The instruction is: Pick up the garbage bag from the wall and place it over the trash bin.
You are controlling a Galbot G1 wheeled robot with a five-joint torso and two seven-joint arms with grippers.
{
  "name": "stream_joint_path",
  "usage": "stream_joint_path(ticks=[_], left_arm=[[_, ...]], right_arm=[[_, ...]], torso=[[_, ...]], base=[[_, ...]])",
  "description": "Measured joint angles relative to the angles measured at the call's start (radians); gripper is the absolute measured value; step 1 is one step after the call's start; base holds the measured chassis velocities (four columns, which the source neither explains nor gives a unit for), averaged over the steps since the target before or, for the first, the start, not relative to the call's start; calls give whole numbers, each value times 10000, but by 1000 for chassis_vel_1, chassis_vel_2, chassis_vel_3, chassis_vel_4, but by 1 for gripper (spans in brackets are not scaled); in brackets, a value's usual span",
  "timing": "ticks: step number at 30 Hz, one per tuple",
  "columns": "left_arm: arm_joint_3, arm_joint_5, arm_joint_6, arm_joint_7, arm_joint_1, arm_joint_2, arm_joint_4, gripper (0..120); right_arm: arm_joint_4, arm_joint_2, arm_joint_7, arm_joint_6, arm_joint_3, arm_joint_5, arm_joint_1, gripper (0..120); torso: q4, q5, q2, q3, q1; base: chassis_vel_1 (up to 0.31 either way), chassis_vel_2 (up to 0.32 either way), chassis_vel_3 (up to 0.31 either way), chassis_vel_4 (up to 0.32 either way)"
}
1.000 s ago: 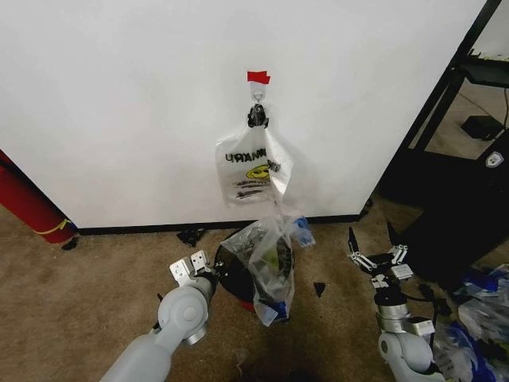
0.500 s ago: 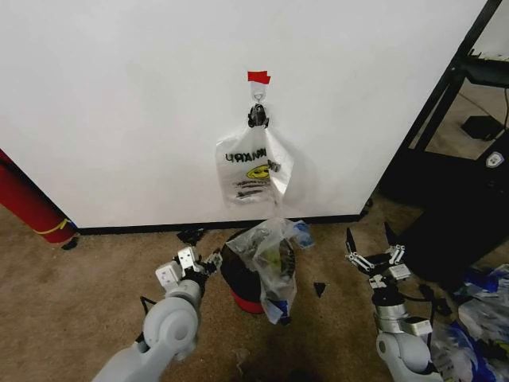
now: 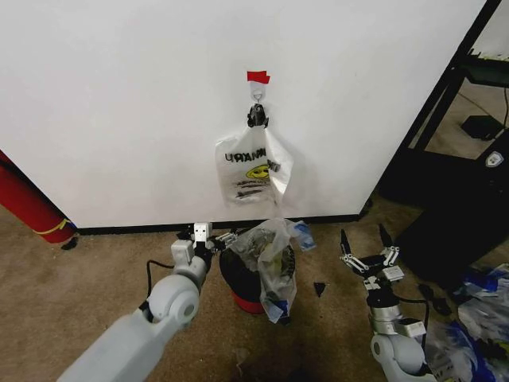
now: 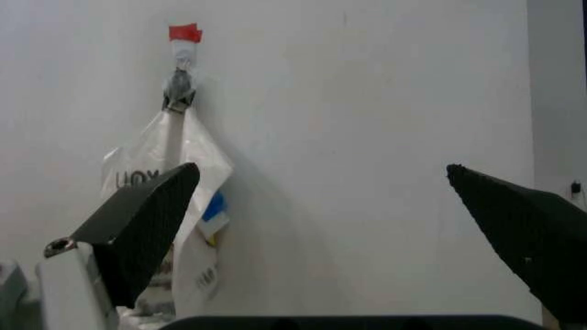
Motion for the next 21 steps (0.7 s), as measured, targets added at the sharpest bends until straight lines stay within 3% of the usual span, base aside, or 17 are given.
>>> stream_joint_path(ticks=[7, 21], left_arm=[[185, 289, 207, -85, 258, 254, 117, 100], [713, 906, 217, -130, 403, 22, 282, 100]], right_arm=[[4, -15, 9, 0, 46, 44, -41, 100], [49, -34, 4, 0, 4, 36, -66, 100]], torso=[[1, 0, 0, 0, 0], [-2, 1, 1, -1, -1]], base=[[0, 0, 0, 0], [0, 0, 0, 0]])
